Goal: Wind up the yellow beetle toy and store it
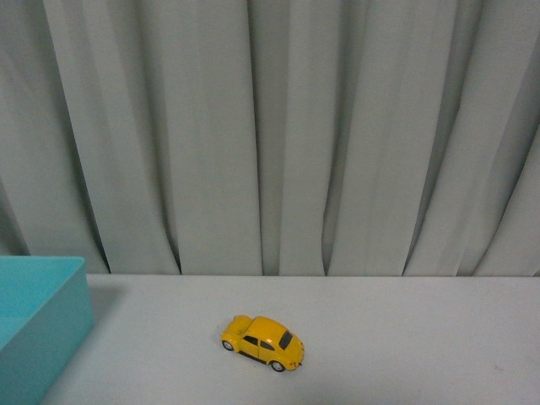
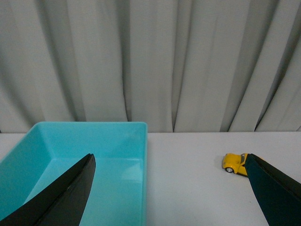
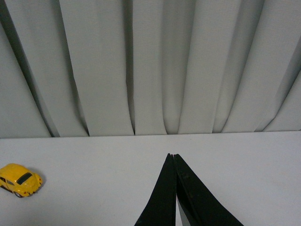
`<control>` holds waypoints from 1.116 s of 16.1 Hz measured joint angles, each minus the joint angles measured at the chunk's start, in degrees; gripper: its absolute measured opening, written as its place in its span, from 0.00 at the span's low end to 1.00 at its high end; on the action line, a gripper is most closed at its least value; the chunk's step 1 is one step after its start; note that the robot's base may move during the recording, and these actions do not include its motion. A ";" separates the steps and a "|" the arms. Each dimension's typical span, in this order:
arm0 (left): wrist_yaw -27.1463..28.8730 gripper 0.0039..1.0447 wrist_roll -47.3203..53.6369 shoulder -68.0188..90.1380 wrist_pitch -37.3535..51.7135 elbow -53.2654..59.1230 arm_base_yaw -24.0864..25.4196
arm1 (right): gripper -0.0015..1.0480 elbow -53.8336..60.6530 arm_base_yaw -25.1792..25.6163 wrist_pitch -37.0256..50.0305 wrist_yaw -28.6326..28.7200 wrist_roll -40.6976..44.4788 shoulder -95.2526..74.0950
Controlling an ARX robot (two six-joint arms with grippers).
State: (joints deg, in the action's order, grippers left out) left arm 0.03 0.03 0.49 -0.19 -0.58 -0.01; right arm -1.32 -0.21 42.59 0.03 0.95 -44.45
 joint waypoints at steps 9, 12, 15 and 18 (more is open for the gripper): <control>0.00 0.94 0.00 0.00 0.00 0.00 0.00 | 0.02 0.70 0.00 -20.96 0.00 -0.09 22.75; 0.00 0.94 0.00 0.00 0.00 0.00 0.00 | 0.02 0.70 0.00 -24.85 0.00 -0.09 26.77; 0.00 0.94 0.00 0.00 0.00 0.00 0.00 | 0.02 0.70 0.00 -28.22 0.00 -0.09 30.14; 0.00 0.94 0.00 0.00 0.00 0.00 0.00 | 0.02 0.70 0.00 -29.44 0.00 -0.09 31.39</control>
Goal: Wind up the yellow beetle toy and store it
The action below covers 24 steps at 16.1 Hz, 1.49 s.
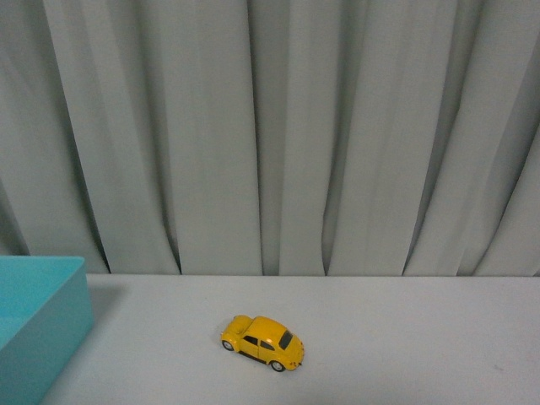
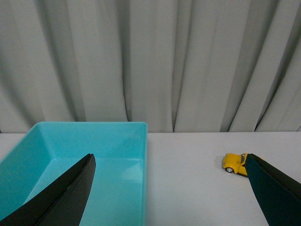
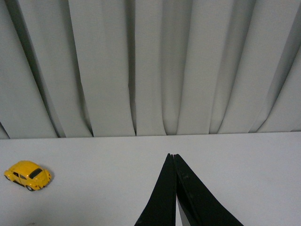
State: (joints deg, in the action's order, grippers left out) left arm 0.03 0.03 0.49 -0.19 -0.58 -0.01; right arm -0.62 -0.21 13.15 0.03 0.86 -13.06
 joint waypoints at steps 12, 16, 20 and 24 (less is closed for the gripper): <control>0.00 0.94 0.00 0.00 -0.02 0.00 0.00 | 0.06 -0.02 0.22 -13.35 -0.04 0.00 12.87; 0.00 0.94 -0.02 0.00 -0.02 0.00 0.00 | 0.60 -0.02 0.22 -13.38 -0.04 -0.02 12.87; 0.00 0.94 0.00 0.00 0.00 0.00 0.00 | 0.93 -0.02 0.22 -13.38 -0.07 -0.02 12.87; 14.60 0.94 -12.07 13.44 -20.63 -10.64 -7.26 | 0.94 -0.02 0.22 -13.33 0.00 -0.02 12.87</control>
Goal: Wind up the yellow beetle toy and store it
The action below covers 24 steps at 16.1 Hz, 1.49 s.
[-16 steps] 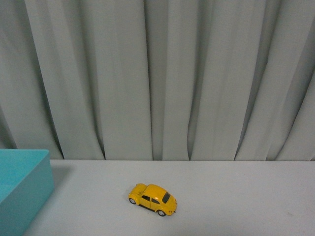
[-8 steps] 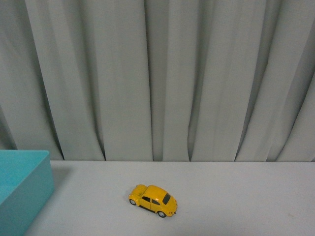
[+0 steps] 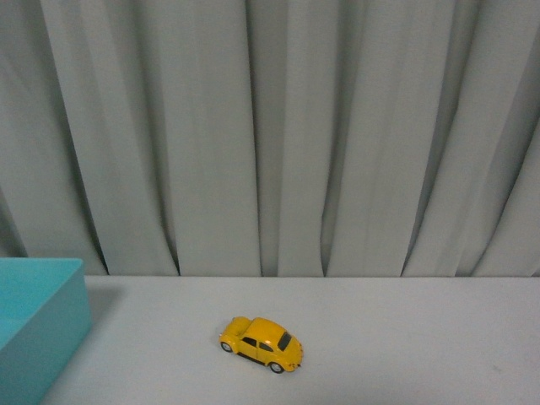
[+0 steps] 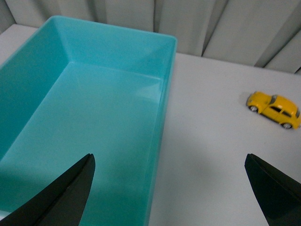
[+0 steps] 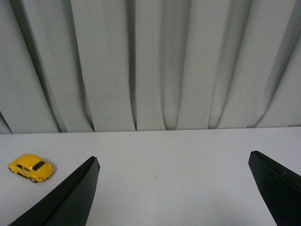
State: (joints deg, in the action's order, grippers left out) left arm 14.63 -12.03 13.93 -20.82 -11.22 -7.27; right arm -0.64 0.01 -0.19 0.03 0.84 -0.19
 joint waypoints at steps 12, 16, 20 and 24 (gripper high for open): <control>-14.67 0.94 7.58 47.15 37.48 -16.24 5.38 | 0.94 0.00 0.00 -0.04 -0.04 0.00 -0.02; -16.66 0.94 17.42 67.49 37.03 -30.71 1.73 | 0.94 0.00 0.00 -0.04 -0.04 0.00 -0.02; -20.06 0.94 27.76 77.85 31.87 -41.70 -0.35 | 0.94 0.00 0.00 -0.04 -0.07 0.00 -0.02; -26.43 0.94 45.51 87.36 22.14 -54.69 -3.89 | 0.94 0.00 0.00 -0.04 -0.07 0.00 -0.02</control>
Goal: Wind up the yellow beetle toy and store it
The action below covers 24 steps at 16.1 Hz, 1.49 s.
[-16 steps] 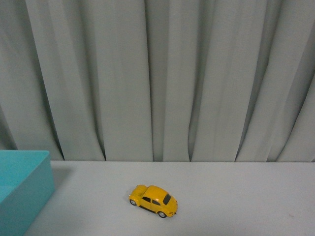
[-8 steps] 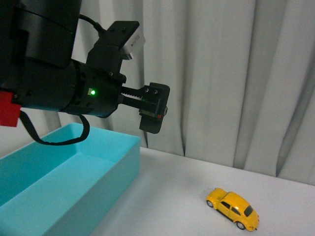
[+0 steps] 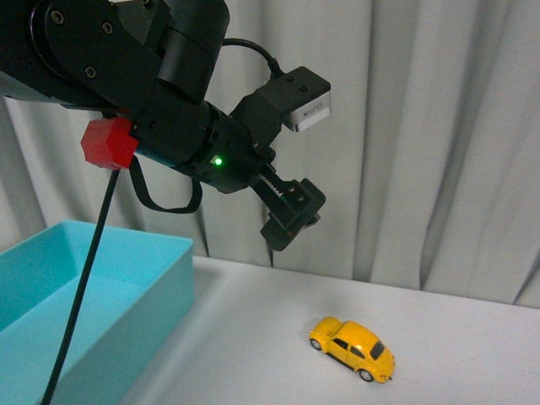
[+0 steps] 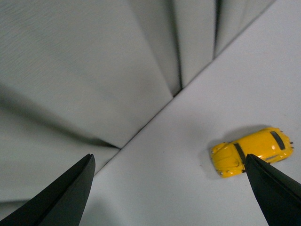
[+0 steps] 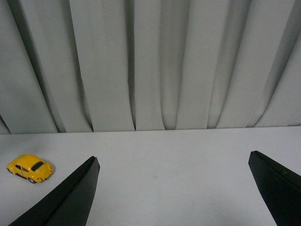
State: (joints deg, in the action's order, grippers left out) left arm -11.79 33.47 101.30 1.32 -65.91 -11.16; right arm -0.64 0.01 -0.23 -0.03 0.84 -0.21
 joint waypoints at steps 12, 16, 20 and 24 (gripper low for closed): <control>6.73 0.94 57.94 16.83 -26.84 -19.52 -8.83 | 0.94 0.00 0.00 0.00 0.02 0.00 0.00; 12.37 0.94 64.46 21.35 -31.93 -25.00 -12.85 | 0.94 0.00 0.00 0.00 0.00 0.00 0.02; 17.59 0.94 56.78 27.52 -41.18 -33.03 -14.58 | 0.94 0.00 0.00 -0.02 0.02 0.00 0.00; 20.17 0.94 45.24 32.24 -43.65 -38.16 -14.75 | 0.94 0.00 0.00 0.00 0.00 -0.02 0.00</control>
State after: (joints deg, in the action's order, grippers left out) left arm 8.38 78.72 133.53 -42.33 -104.07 -25.91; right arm -0.64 0.01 -0.23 -0.03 0.82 -0.21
